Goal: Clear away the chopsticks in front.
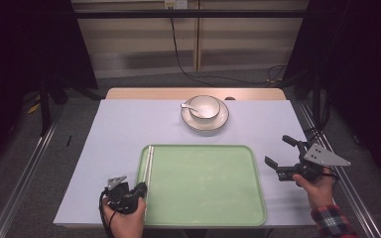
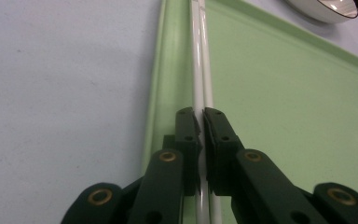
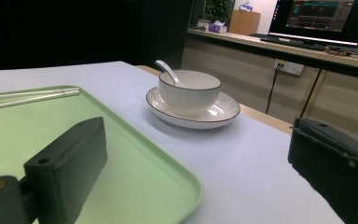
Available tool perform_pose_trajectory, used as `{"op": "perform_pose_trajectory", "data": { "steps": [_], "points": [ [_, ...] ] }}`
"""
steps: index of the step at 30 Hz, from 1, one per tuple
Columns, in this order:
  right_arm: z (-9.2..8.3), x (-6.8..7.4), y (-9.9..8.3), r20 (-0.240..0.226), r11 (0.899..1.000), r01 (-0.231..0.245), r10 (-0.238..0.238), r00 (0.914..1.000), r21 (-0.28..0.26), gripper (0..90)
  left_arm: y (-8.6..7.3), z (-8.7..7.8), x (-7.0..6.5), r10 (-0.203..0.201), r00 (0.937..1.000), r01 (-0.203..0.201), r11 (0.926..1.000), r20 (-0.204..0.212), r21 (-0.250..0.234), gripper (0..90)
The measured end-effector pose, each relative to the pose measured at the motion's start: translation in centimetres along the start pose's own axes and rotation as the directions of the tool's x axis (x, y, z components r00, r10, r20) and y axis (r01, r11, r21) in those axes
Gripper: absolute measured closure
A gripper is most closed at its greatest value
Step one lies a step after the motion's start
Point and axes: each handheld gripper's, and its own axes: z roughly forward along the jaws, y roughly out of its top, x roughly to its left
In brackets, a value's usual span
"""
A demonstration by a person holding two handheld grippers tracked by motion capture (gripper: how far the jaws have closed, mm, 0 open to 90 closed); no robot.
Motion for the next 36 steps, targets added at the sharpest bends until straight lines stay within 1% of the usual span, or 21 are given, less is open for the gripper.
{"op": "perform_pose_trajectory", "data": {
  "steps": [4, 7, 10, 11, 13, 14, 16, 19, 20, 22, 24, 25, 27, 31, 32, 36],
  "points": [
    [0.02, 0.02, 0.0, 0.004, 1.0, -0.001, 0.001, 1.0, 0.0, 3.8, 0.02, 0.08, -0.2, -0.003, 1.0, 0.003, 1.0, -0.007, 0.001, 84.7],
    [0.02, -0.01, 0.0, -0.001, 1.0, 0.001, -0.001, 1.0, 0.0, 3.8, 0.05, 0.1, -0.14, 0.004, 0.9999, -0.004, 1.0, -0.01, 0.001, 84.7],
    [0.03, 0.03, 0.0, 0.003, 1.0, -0.001, 0.001, 1.0, 0.0, 3.8, 0.03, 0.18, -0.23, -0.005, 1.0, 0.005, 1.0, -0.006, -0.001, 84.7],
    [0.03, 0.04, 0.0, 0.003, 1.0, -0.001, 0.001, 1.0, 0.0, 3.8, 0.07, 0.18, -0.14, 0.008, 1.0, -0.008, 1.0, -0.002, -0.001, 84.8],
    [0.01, 0.01, 0.01, 0.003, 1.0, 0.001, -0.001, 1.0, 0.0, 3.8, 0.07, 0.23, -0.33, -0.009, 0.9999, 0.009, 1.0, -0.007, 0.0, 84.8],
    [-0.01, -0.01, 0.01, -0.002, 1.0, 0.0, 0.0, 1.0, 0.002, 3.8, 0.08, 0.23, -0.28, -0.002, 1.0, 0.002, 1.0, -0.01, 0.0, 84.9],
    [-0.02, -0.01, 0.01, -0.001, 1.0, -0.001, 0.001, 1.0, 0.003, 3.8, 0.07, 0.24, -0.33, -0.004, 1.0, 0.004, 1.0, -0.008, 0.0, 84.9],
    [0.0, 0.0, 0.01, 0.001, 1.0, 0.002, -0.002, 1.0, 0.0, 3.8, 0.09, 0.26, -0.28, 0.004, 0.9999, -0.004, 1.0, -0.012, 0.0, 84.9],
    [0.01, 0.0, 0.01, 0.002, 1.0, 0.002, -0.002, 1.0, 0.0, 3.8, 0.07, 0.26, -0.34, -0.004, 1.0, 0.004, 1.0, -0.008, 0.0, 84.9],
    [-0.01, 0.02, 0.01, 0.0, 1.0, -0.001, 0.001, 1.0, 0.001, 3.8, 0.05, 0.3, -0.37, -0.005, 1.0, 0.005, 1.0, -0.008, -0.005, 84.8],
    [-0.01, 0.02, 0.02, 0.002, 1.0, 0.001, -0.001, 1.0, 0.001, 3.8, 0.08, 0.32, -0.35, 0.0, 1.0, 0.0, 1.0, -0.005, -0.004, 84.8],
    [-0.01, 0.02, 0.03, 0.002, 1.0, 0.0, 0.0, 1.0, 0.001, 3.8, 0.1, 0.3, -0.32, 0.005, 0.9999, -0.005, 1.0, -0.01, -0.002, 84.8],
    [0.01, 0.01, 0.01, 0.003, 1.0, 0.002, -0.002, 1.0, 0.0, 3.8, 0.1, 0.34, -0.37, 0.0, 1.0, 0.0, 1.0, -0.004, -0.001, 84.8],
    [0.0, 0.01, 0.02, 0.003, 1.0, 0.002, -0.002, 1.0, 0.001, 3.8, 0.13, 0.4, -0.44, -0.002, 1.0, 0.002, 1.0, -0.009, -0.001, 84.9],
    [-0.01, 0.01, 0.02, 0.001, 1.0, 0.002, -0.002, 1.0, 0.001, 3.8, 0.16, 0.39, -0.41, 0.003, 0.9999, -0.003, 1.0, -0.01, 0.002, 84.9],
    [-0.02, 0.0, 0.02, 0.003, 1.0, 0.001, -0.001, 1.0, 0.002, 3.8, 0.14, 0.41, -0.4, 0.0, 1.0, 0.0, 1.0, -0.004, 0.0, 84.7]
  ]
}}
